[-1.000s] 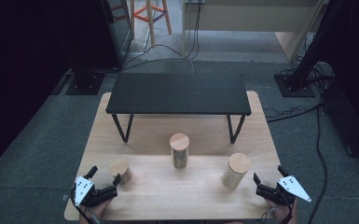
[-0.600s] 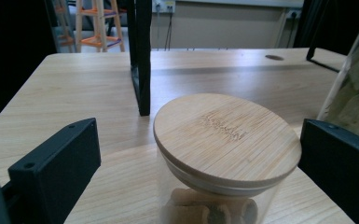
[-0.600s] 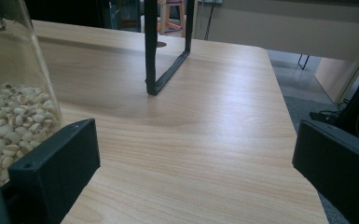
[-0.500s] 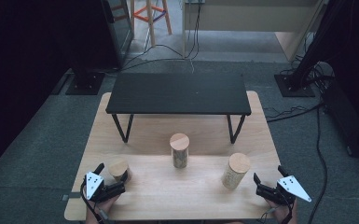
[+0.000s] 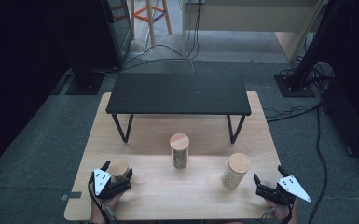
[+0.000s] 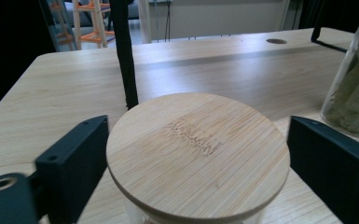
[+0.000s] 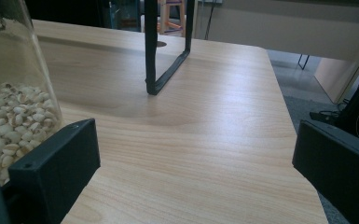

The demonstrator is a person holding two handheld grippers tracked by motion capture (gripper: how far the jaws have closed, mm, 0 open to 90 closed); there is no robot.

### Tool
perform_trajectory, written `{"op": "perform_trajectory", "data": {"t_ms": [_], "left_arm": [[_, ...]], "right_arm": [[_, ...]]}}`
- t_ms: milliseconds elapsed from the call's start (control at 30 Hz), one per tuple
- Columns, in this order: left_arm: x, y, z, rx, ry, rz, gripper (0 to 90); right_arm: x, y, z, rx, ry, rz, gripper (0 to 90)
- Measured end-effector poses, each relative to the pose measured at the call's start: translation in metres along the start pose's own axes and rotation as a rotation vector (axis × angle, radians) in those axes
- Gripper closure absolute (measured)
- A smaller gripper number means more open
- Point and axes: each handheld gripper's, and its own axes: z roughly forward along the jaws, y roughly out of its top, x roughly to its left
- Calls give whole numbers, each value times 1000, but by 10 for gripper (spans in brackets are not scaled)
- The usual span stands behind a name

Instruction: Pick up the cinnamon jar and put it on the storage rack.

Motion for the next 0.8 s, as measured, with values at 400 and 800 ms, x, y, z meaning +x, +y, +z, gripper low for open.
{"op": "perform_trajectory", "data": {"t_ms": [400, 800], "left_arm": [[5, 2, 0, 9, -22, -2, 234], [2, 20, -1, 11, -43, 19, 235]], "right_arm": [[0, 0, 0, 2, -1, -4, 4], [1, 0, 0, 4, -5, -6, 4]]}}
